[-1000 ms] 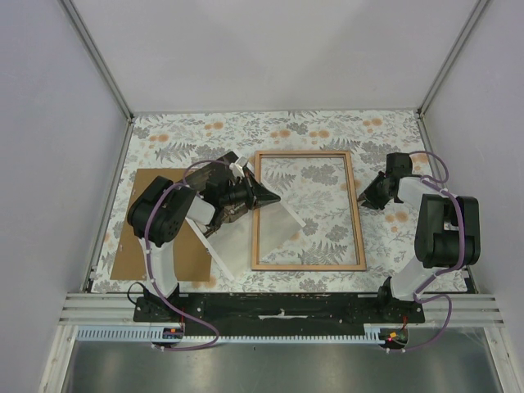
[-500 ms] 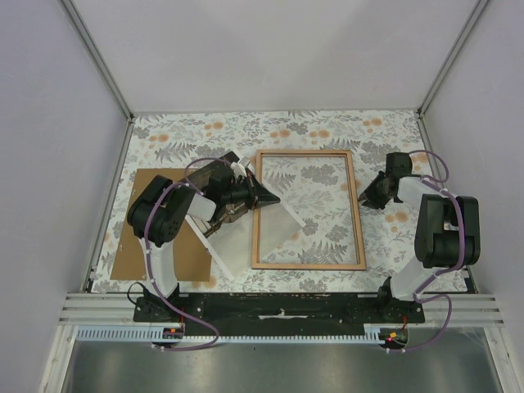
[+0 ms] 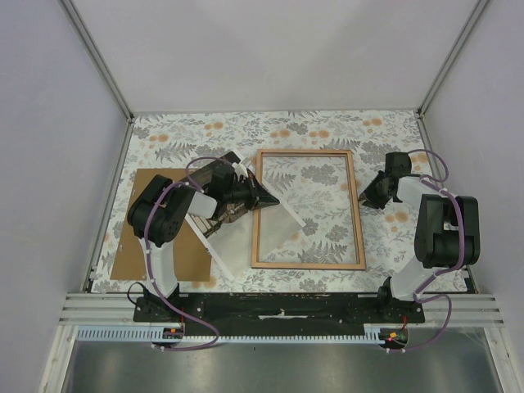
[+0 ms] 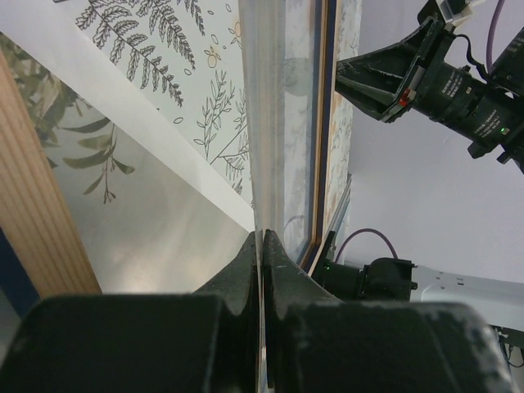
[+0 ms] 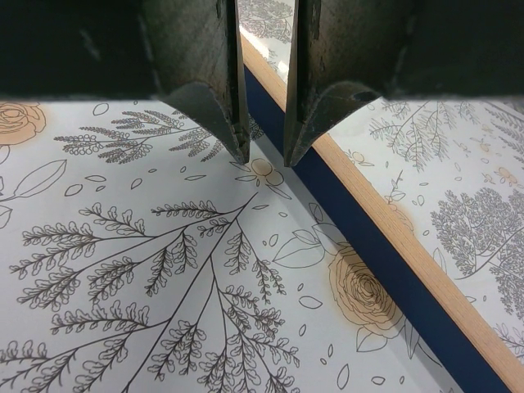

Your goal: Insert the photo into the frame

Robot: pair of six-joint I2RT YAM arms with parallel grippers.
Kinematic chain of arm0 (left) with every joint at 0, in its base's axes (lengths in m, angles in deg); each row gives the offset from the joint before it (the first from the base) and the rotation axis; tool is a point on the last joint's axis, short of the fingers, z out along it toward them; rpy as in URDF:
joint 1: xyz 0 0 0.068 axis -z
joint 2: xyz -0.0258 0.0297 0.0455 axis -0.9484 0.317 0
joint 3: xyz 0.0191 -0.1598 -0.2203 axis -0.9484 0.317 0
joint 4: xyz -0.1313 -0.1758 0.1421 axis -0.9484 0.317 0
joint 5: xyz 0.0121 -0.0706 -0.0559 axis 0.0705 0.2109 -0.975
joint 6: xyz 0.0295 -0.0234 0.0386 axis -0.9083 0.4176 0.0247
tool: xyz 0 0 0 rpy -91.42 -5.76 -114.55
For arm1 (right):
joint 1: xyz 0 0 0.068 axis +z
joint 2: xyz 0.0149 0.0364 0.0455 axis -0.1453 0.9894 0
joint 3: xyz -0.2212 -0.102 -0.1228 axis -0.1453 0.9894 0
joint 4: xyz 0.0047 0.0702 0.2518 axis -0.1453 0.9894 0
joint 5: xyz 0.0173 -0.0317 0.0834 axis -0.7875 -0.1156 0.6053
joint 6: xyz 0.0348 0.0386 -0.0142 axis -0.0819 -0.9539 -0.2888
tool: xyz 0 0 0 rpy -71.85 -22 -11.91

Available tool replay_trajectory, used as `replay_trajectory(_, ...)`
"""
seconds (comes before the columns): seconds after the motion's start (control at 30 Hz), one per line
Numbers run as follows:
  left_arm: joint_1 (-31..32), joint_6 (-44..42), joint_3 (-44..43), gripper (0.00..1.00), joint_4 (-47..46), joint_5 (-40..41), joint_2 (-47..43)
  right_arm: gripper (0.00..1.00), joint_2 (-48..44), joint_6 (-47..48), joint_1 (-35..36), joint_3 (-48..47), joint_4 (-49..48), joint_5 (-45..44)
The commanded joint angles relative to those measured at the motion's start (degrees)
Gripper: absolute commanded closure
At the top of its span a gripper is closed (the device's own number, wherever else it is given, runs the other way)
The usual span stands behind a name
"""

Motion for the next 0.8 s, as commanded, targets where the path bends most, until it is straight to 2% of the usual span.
replay_trajectory(0.0,1.27,-3.43,-2.5,0.98,0.81,0.25,0.72,0.69,1.13,1.04,1.02,-0.66,1.8,-0.35)
replay_trajectory(0.77,1.27,-5.89,-3.82,0.91,5.91,1.13,0.46,0.68,1.13,1.13,1.02,-0.57,1.8,-0.43)
